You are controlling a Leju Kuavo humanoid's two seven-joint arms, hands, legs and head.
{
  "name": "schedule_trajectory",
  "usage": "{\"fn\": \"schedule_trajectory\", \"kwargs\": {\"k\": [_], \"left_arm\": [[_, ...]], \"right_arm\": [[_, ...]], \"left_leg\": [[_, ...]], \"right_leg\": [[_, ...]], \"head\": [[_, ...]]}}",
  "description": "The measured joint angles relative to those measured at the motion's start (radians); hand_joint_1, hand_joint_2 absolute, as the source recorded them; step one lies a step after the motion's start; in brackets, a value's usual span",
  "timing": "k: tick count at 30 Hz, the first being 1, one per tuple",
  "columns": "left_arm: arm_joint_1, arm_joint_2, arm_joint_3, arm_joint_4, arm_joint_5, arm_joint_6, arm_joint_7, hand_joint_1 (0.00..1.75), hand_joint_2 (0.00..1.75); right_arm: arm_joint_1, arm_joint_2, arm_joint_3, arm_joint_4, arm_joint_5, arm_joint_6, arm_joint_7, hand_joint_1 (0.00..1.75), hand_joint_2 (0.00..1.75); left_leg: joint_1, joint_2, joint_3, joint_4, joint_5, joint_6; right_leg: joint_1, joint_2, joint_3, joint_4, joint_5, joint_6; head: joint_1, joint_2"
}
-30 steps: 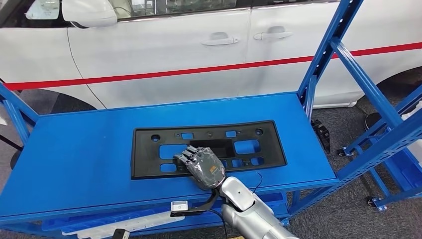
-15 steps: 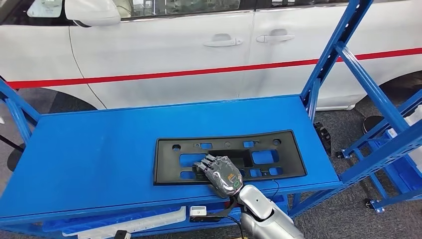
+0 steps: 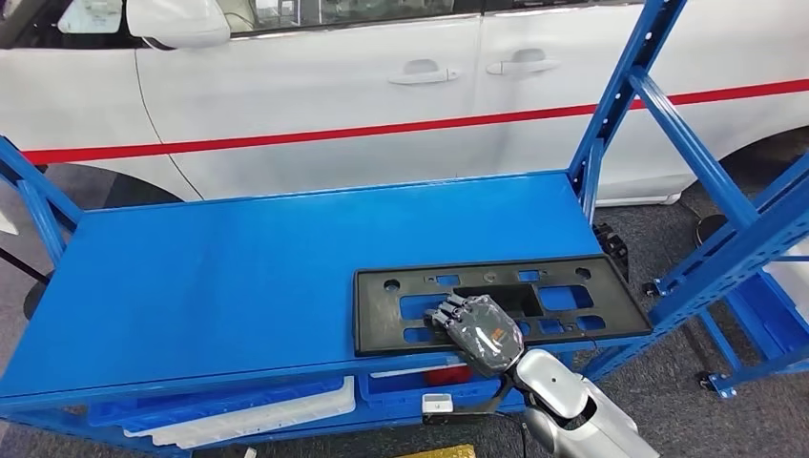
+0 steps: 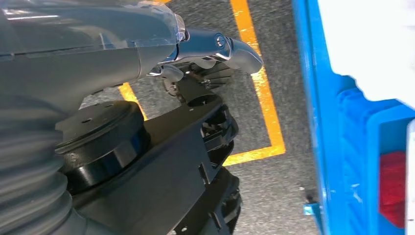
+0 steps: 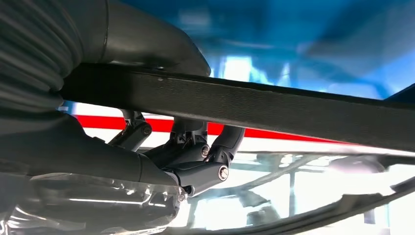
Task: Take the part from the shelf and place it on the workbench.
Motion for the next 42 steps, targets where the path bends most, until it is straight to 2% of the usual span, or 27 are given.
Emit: {"fn": "schedule_trajectory", "kwargs": {"k": [3, 4, 5, 7, 9, 10, 12, 14, 15, 16, 18, 19, 20, 21, 23, 25, 27, 29, 31, 33, 34, 35, 36, 37, 38, 40, 42], "left_arm": [[-0.004, 0.001, 0.0, 0.0, 0.001, -0.001, 0.0, 0.0, 1.75], [-0.005, 0.001, 0.0, 0.0, 0.001, -0.001, 0.0, 0.0, 1.75], [-0.006, 0.001, 0.0, 0.0, 0.002, -0.001, -0.001, 0.0, 1.75], [-0.006, 0.001, 0.0, 0.0, 0.003, -0.002, -0.004, 0.0, 1.75], [-0.01, 0.002, 0.0, -0.001, 0.004, -0.004, -0.007, 0.0, 1.75], [-0.012, 0.003, 0.0, -0.002, 0.004, -0.005, -0.008, 0.0, 1.75], [-0.015, 0.004, 0.0, -0.003, 0.004, -0.006, -0.009, 0.0, 1.75], [-0.015, 0.004, 0.0, -0.003, 0.004, -0.008, -0.009, 0.0, 1.75], [-0.015, 0.004, 0.0, -0.003, 0.004, -0.008, -0.009, 0.0, 1.75], [-0.016, 0.004, 0.001, -0.003, 0.004, -0.009, -0.009, 0.0, 1.75], [-0.016, 0.004, 0.001, -0.003, 0.004, -0.009, -0.009, 0.0, 1.75], [-0.016, 0.004, 0.001, -0.003, 0.004, -0.01, -0.009, 0.0, 1.75], [-0.015, 0.004, 0.002, -0.003, 0.004, -0.01, -0.009, 0.0, 1.75], [-0.014, 0.004, 0.002, -0.003, 0.004, -0.011, -0.009, 0.0, 1.75], [-0.014, 0.004, 0.002, -0.003, 0.005, -0.012, -0.01, 0.0, 1.75], [-0.014, 0.004, 0.003, -0.003, 0.005, -0.012, -0.012, 0.0, 1.75], [-0.013, 0.004, 0.005, -0.004, 0.007, -0.013, -0.014, 0.0, 1.75], [-0.009, 0.005, 0.006, -0.004, 0.008, -0.015, -0.015, 0.0, 1.75], [-0.006, 0.006, 0.007, -0.004, 0.006, -0.016, -0.015, 0.0, 1.75], [-0.006, 0.005, 0.007, -0.004, 0.003, -0.018, -0.015, 0.0, 1.75], [-0.006, 0.005, 0.007, -0.004, 0.002, -0.019, -0.015, 0.0, 1.75], [-0.007, 0.005, 0.007, -0.004, 0.001, -0.019, -0.015, 0.0, 1.75], [-0.007, 0.005, 0.007, -0.004, 0.0, -0.019, -0.015, 0.0, 1.75], [-0.007, 0.005, 0.007, -0.004, -0.002, -0.019, -0.015, 0.0, 1.75], [-0.008, 0.005, 0.007, -0.004, -0.004, -0.019, -0.015, 0.0, 1.75], [-0.013, 0.008, 0.007, -0.006, -0.007, -0.019, -0.015, 0.0, 1.75], [-0.017, 0.011, 0.007, -0.008, -0.008, -0.019, -0.015, 0.0, 1.75]], "right_arm": [[0.015, -0.024, -0.015, -0.037, -0.001, 0.002, 0.001, 1.75, 1.75], [0.019, -0.029, -0.019, -0.045, -0.001, 0.003, 0.001, 1.75, 1.75], [0.022, -0.032, -0.021, -0.051, -0.001, 0.003, 0.002, 1.75, 1.75], [0.025, -0.034, -0.026, -0.062, 0.0, 0.003, 0.002, 1.75, 1.75], [0.026, -0.034, -0.032, -0.074, 0.0, 0.002, 0.002, 1.75, 1.75], [0.026, -0.034, -0.035, -0.079, 0.002, 0.001, 0.002, 1.75, 1.75], [0.029, -0.034, -0.039, -0.086, 0.007, -0.003, 0.004, 1.75, 1.75], [0.035, -0.034, -0.041, -0.091, 0.01, -0.007, 0.005, 1.75, 1.75], [0.038, -0.034, -0.044, -0.094, 0.012, -0.01, 0.005, 1.75, 1.75], [0.041, -0.033, -0.046, -0.097, 0.014, -0.013, 0.006, 1.75, 1.75], [0.046, -0.033, -0.052, -0.102, 0.018, -0.019, 0.007, 1.75, 1.75], [0.049, -0.033, -0.054, -0.103, 0.019, -0.02, 0.007, 1.75, 1.75], [0.051, -0.033, -0.057, -0.104, 0.02, -0.022, 0.007, 1.75, 1.75], [0.053, -0.033, -0.059, -0.104, 0.021, -0.022, 0.007, 1.75, 1.75], [0.054, -0.033, -0.065, -0.108, 0.023, -0.024, 0.007, 1.75, 1.75], [0.054, -0.033, -0.07, -0.116, 0.024, -0.025, 0.007, 1.75, 1.75], [0.055, -0.033, -0.074, -0.12, 0.024, -0.027, 0.007, 1.75, 1.75], [0.056, -0.033, -0.078, -0.122, 0.024, -0.029, 0.006, 1.75, 1.75], [0.055, -0.033, -0.084, -0.126, 0.024, -0.031, 0.003, 1.75, 1.75], [0.055, -0.033, -0.088, -0.13, 0.023, -0.033, 0.001, 1.75, 1.75], [0.055, -0.033, -0.089, -0.131, 0.024, -0.034, 0.0, 1.75, 1.75], [0.057, -0.033, -0.089, -0.132, 0.024, -0.036, 0.0, 1.75, 1.75], [0.059, -0.033, -0.09, -0.133, 0.025, -0.037, 0.0, 1.75, 1.75], [0.062, -0.033, -0.091, -0.135, 0.026, -0.039, 0.001, 1.75, 1.75], [0.065, -0.033, -0.093, -0.138, 0.027, -0.04, 0.001, 1.75, 1.75], [0.071, -0.033, -0.098, -0.148, 0.027, -0.045, 0.002, 1.75, 1.75], [0.079, -0.033, -0.105, -0.157, 0.028, -0.051, 0.004, 1.75, 1.75]], "left_leg": [[0.008, 0.005, -0.052, 0.164, -0.13, -0.015], [0.01, 0.005, -0.059, 0.216, -0.155, -0.019], [0.011, 0.005, -0.052, 0.239, -0.161, -0.021], [0.012, 0.006, 0.019, 0.175, -0.125, -0.019], [0.008, 0.007, 0.124, 0.033, -0.1, -0.008], [0.004, 0.007, 0.155, -0.018, -0.097, -0.001], [-0.004, 0.006, 0.171, -0.056, -0.097, 0.011], [-0.003, 0.008, 0.165, -0.068, -0.076, 0.024], [0.0, 0.01, 0.159, -0.076, -0.062, 0.031], [0.002, 0.011, 0.151, -0.082, -0.047, 0.037], [0.001, 0.013, 0.124, -0.083, -0.024, 0.044], [0.001, 0.013, 0.109, -0.081, -0.015, 0.043], [0.001, 0.014, 0.094, -0.078, -0.006, 0.041], [0.002, 0.014, 0.078, -0.072, 0.002, 0.038], [0.004, 0.014, 0.046, -0.053, 0.014, 0.03], [0.003, 0.013, 0.019, -0.028, 0.02, 0.019], [0.001, 0.011, 0.005, -0.015, 0.029, 0.006], [0.005, 0.009, -0.003, -0.012, 0.034, -0.008], [0.01, 0.009, -0.025, 0.029, -0.019, -0.019], [0.012, 0.01, -0.057, 0.139, -0.119, -0.026], [0.012, 0.01, -0.068, 0.201, -0.155, -0.028], [0.012, 0.01, -0.068, 0.246, -0.169, -0.028], [0.011, 0.01, -0.054, 0.262, -0.162, -0.025], [0.01, 0.01, -0.022, 0.243, -0.138, -0.02], [0.006, 0.009, 0.025, 0.191, -0.113, -0.011], [-0.003, 0.01, 0.131, 0.046, -0.104, 0.013], [-0.013, 0.01, 0.182, -0.042, -0.118, 0.029]], "right_leg": [[-0.003, -0.003, -0.034, -0.001, 0.027, -0.008], [-0.003, -0.004, -0.047, 0.0, 0.036, -0.008], [-0.003, -0.005, -0.06, 0.001, 0.045, -0.006], [-0.003, -0.006, -0.085, 0.006, 0.061, -0.002], [-0.003, -0.007, -0.101, 0.01, 0.076, 0.004], [-0.003, -0.007, -0.105, 0.01, 0.083, 0.009], [-0.006, -0.009, -0.108, 0.006, 0.099, 0.022], [-0.007, -0.008, -0.111, 0.005, 0.104, 0.034], [-0.008, -0.007, -0.119, 0.02, 0.082, 0.038], [-0.008, -0.006, -0.132, 0.054, 0.043, 0.041], [-0.01, -0.005, -0.166, 0.175, -0.06, 0.045], [-0.011, -0.005, -0.177, 0.235, -0.09, 0.049], [-0.013, -0.005, -0.178, 0.276, -0.098, 0.052], [-0.015, -0.005, -0.162, 0.283, -0.084, 0.055], [-0.024, -0.005, -0.079, 0.194, -0.038, 0.061], [-0.025, -0.002, 0.007, 0.072, -0.039, 0.06], [-0.02, 0.003, 0.027, 0.03, -0.055, 0.045], [-0.018, 0.002, 0.012, 0.032, -0.042, 0.024], [-0.019, -0.003, -0.008, 0.03, -0.021, 0.006], [-0.016, -0.006, -0.035, 0.03, 0.0, -0.002], [-0.014, -0.007, -0.049, 0.03, 0.011, -0.004], [-0.011, -0.008, -0.064, 0.031, 0.022, -0.004], [-0.008, -0.008, -0.078, 0.032, 0.033, -0.005], [-0.005, -0.008, -0.091, 0.032, 0.043, -0.004], [-0.002, -0.008, -0.101, 0.033, 0.052, -0.004], [0.0, -0.009, -0.115, 0.032, 0.069, 0.001], [-0.004, -0.012, -0.119, 0.027, 0.088, 0.011]], "head": [[0.0, 0.0], [0.0, 0.0], [0.0, 0.0], [0.0, 0.0], [0.0, 0.0], [0.0, 0.0], [0.0, 0.0], [0.0, 0.0], [0.0, 0.0], [0.0, 0.0], [0.0, 0.0], [0.0, 0.0], [0.0, 0.0], [0.0, 0.0], [0.0, 0.0], [0.0, 0.0], [-0.001, 0.0], [-0.002, 0.0], [-0.002, 0.0], [-0.001, 0.0], [-0.001, 0.0], [-0.001, 0.0], [-0.001, 0.0], [-0.001, 0.0], [-0.001, 0.0], [-0.001, 0.0], [-0.002, 0.0]]}}
